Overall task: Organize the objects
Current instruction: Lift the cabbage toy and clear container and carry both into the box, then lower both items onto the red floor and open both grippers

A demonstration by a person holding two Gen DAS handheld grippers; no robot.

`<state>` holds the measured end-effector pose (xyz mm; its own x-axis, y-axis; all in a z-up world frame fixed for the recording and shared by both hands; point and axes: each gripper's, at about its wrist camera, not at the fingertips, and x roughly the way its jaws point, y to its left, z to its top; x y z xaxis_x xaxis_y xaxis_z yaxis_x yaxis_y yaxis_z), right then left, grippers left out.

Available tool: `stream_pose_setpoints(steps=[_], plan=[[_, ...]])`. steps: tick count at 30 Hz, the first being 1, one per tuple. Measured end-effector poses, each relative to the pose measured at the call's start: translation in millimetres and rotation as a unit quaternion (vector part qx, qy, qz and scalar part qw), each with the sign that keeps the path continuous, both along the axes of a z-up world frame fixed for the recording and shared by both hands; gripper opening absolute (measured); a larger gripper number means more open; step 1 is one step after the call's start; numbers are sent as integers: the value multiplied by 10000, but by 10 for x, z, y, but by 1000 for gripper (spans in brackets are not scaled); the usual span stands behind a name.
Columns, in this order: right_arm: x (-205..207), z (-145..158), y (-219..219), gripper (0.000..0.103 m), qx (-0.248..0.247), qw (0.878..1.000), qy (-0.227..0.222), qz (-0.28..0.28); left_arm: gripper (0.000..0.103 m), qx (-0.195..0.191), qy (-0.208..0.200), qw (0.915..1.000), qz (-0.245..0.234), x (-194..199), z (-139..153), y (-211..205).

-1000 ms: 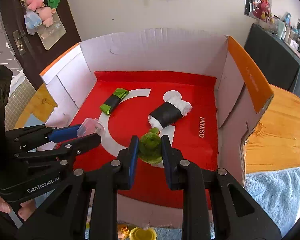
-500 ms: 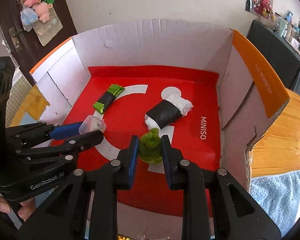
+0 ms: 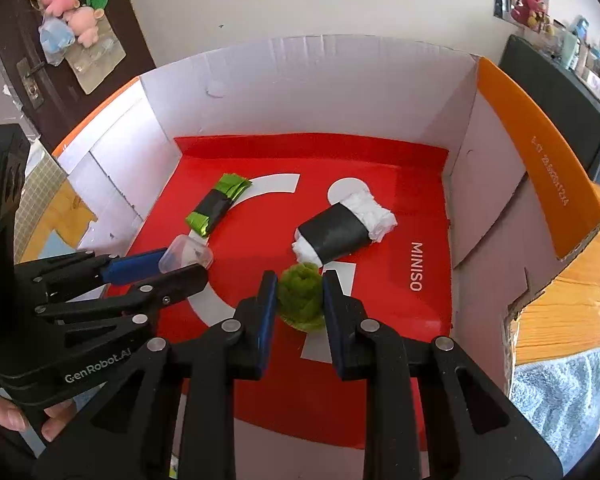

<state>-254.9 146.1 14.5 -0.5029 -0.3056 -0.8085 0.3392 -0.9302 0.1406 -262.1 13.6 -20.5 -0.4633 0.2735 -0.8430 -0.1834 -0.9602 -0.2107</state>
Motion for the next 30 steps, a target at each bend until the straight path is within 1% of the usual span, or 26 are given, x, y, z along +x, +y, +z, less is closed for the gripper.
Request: stream_pose_setpoints(steps=[5, 22, 26, 30], plan=[[0, -3, -14, 22, 22, 10000, 31, 23, 36, -31, 20, 10000, -4, -8, 3, 3], [-2, 1, 46, 23, -162, 9999, 3, -30, 36, 3, 6, 10000, -23, -8, 18, -7], [0, -3, 42, 23, -144, 9999, 1, -18, 43, -5, 16, 10000, -13, -9, 20, -8], [14, 3, 53, 24, -161, 9999, 13, -33, 43, 0, 53, 10000, -27, 6, 51, -5]])
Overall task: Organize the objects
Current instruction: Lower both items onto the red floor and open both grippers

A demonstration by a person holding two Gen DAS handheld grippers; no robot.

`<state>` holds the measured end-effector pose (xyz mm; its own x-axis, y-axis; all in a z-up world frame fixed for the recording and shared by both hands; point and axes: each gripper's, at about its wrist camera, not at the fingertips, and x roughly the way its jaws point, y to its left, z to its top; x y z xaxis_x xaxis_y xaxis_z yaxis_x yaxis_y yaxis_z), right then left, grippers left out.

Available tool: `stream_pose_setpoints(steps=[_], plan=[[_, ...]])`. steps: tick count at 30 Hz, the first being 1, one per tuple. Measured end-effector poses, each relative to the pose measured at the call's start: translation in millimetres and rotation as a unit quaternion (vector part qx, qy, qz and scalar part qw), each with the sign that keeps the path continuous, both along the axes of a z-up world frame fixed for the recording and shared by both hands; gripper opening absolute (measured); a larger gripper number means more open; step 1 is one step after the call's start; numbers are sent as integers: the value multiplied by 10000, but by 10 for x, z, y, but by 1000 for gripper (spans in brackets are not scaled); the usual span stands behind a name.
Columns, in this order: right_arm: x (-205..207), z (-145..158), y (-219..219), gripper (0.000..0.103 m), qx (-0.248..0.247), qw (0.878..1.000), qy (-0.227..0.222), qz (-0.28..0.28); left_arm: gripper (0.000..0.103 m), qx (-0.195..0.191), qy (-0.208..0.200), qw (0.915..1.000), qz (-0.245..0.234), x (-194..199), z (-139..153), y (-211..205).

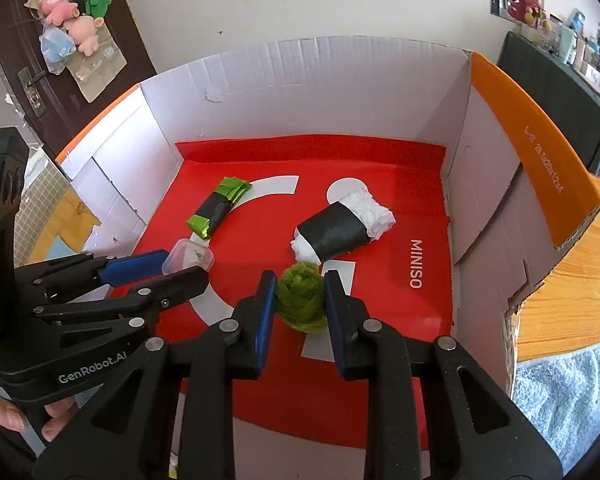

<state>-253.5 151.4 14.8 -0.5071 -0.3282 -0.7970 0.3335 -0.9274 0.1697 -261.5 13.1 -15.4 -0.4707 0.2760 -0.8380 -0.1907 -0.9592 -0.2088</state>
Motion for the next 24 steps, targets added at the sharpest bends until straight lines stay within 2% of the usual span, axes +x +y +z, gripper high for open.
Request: stream_pose_setpoints(steps=[5, 8, 9, 12, 24], plan=[[9, 5, 7, 24, -8, 10000, 1, -10, 52, -30, 73, 10000, 12, 27, 40, -2], [10, -2, 3, 26, -11, 10000, -10, -12, 52, -27, 99, 9999, 12, 43, 58, -4], [9, -2, 3, 29, -10, 10000, -11, -14, 52, -32, 108, 9999, 17, 48, 64, -6], [17, -2, 7, 53, 8, 10000, -6, -39, 52, -82, 143, 9998, 55, 65, 83, -20], [72, 22, 53, 54, -78, 9999, 45, -92, 52, -111, 201, 9997, 110, 149, 124, -70]])
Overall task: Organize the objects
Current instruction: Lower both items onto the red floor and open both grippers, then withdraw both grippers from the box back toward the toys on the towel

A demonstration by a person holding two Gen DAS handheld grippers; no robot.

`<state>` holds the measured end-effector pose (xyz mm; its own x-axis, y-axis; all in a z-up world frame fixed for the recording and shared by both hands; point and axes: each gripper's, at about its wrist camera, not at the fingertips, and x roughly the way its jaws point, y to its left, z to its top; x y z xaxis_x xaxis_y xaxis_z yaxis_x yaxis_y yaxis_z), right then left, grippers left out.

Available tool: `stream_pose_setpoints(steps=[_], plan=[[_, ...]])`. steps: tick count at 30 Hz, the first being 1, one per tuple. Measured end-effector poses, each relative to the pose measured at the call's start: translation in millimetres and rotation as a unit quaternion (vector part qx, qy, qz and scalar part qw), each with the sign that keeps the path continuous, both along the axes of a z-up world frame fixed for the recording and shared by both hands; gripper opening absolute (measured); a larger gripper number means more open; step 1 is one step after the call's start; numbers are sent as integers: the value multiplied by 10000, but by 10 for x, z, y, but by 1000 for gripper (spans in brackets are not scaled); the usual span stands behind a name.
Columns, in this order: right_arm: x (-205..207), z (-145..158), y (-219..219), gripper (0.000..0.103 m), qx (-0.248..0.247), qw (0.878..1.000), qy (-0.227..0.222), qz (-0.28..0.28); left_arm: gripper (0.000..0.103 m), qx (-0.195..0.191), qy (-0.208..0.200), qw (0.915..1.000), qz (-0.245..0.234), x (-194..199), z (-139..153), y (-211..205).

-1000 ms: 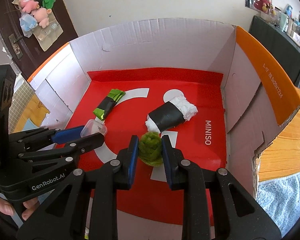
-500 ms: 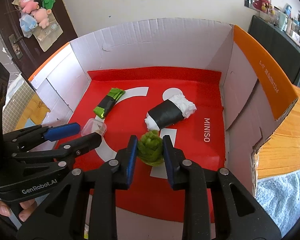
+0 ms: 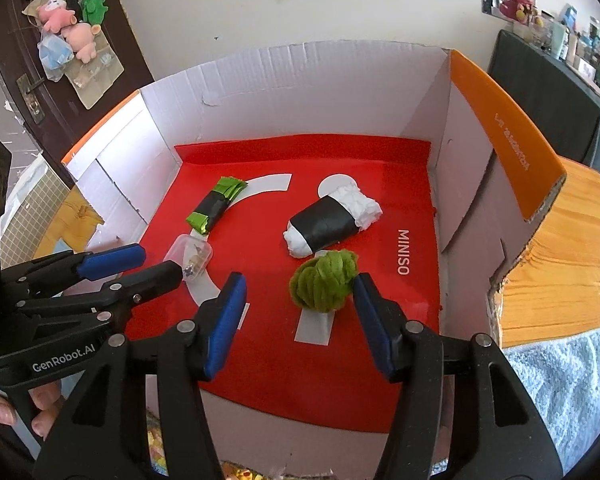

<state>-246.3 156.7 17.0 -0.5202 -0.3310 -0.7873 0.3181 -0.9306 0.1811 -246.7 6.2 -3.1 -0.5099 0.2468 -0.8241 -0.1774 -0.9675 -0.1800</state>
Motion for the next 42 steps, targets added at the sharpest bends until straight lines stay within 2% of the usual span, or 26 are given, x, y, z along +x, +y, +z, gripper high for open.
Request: stream_pose_setpoints(steps=[2, 6, 8, 15, 18, 21, 26, 29, 36, 42], plan=[[16, 11, 4, 54, -1, 10000, 9, 10, 52, -10, 10, 10000, 6, 13, 5, -2], [61, 42, 9, 58, -9, 10000, 38, 37, 62, -19, 50, 10000, 21, 47, 17, -14], [93, 60, 10, 63, -7, 10000, 61, 60, 62, -18, 72, 10000, 23, 74, 27, -20], [197, 123, 34, 64, -8, 9999, 150, 77, 62, -37, 138, 9999, 20, 175, 62, -40], [248, 151, 51, 70, -28, 9998, 174, 83, 62, -22, 147, 9999, 28, 214, 70, -56], [308, 183, 49, 72, -31, 9997, 213, 113, 70, -14, 175, 9998, 30, 262, 84, -72], [401, 242, 53, 75, -46, 9995, 280, 127, 72, 45, 253, 9997, 32, 347, 135, -98], [450, 276, 67, 80, -62, 9994, 322, 124, 80, 20, 330, 9994, 65, 395, 173, -115], [556, 309, 104, 84, -89, 9992, 379, 106, 81, -6, 357, 9993, 57, 478, 188, -131], [655, 331, 113, 86, -79, 9990, 427, 141, 86, -57, 430, 9990, 55, 564, 203, -133]])
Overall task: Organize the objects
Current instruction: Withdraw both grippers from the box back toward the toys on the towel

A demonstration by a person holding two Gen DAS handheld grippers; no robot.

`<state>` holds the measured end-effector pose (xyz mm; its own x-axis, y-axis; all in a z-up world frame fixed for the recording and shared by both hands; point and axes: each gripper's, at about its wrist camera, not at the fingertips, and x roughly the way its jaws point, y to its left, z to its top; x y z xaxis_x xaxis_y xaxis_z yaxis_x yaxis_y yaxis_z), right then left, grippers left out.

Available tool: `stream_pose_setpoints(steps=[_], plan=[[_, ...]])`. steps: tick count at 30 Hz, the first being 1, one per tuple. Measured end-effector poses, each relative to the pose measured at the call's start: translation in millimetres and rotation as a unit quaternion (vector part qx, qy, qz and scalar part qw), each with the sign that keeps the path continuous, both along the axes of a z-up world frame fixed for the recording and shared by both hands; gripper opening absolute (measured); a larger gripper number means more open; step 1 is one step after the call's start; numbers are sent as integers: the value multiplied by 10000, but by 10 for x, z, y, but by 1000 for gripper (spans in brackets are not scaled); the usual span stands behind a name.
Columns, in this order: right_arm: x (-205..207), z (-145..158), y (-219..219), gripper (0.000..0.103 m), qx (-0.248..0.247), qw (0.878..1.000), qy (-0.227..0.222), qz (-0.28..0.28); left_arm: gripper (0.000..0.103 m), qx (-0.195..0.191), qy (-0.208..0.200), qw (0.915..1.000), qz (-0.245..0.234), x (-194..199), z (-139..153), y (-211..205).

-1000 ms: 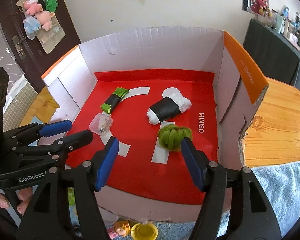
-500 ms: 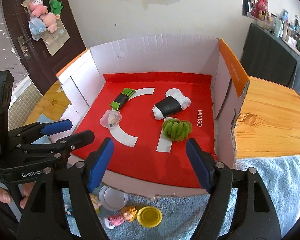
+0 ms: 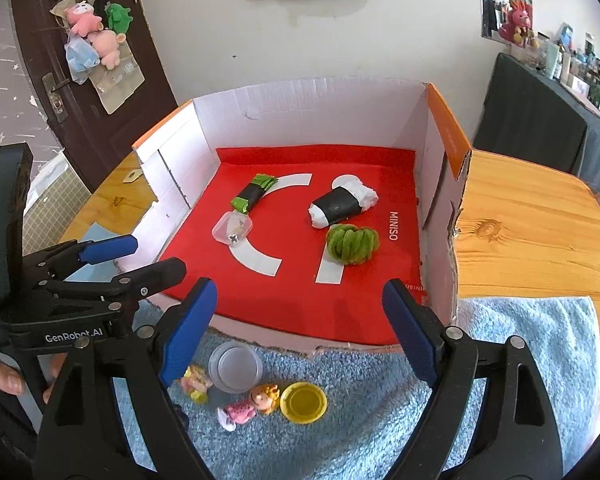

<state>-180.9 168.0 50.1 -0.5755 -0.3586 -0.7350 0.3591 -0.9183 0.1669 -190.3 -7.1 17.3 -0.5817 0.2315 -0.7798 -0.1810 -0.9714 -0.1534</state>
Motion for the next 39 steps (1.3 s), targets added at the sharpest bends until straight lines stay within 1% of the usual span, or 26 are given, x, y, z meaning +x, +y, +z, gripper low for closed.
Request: stream_pose_setpoints(steps=[3, 6, 9, 12, 25, 29, 39], plan=[[51, 25, -2, 93, -1, 10000, 38, 19, 88, -66, 59, 10000, 15, 51, 19, 1], [110, 32, 4, 93, 1, 10000, 61, 31, 90, -122, 114, 9999, 34, 104, 39, -7], [166, 36, 15, 95, -3, 10000, 78, 15, 90, -94, 107, 9999, 47, 149, 41, -28], [215, 38, 34, 95, -14, 10000, 87, 2, 92, -74, 86, 9999, 49, 189, 29, -49], [459, 34, 77, 96, -27, 10000, 85, -5, 92, -30, 79, 9999, 77, 375, 30, -78], [462, 33, 78, 96, -22, 10000, 81, -7, 92, -25, 69, 9999, 71, 437, 17, -76], [690, -35, 89, 96, -21, 10000, 67, -17, 92, -13, 46, 10000, 63, 547, -15, -75]])
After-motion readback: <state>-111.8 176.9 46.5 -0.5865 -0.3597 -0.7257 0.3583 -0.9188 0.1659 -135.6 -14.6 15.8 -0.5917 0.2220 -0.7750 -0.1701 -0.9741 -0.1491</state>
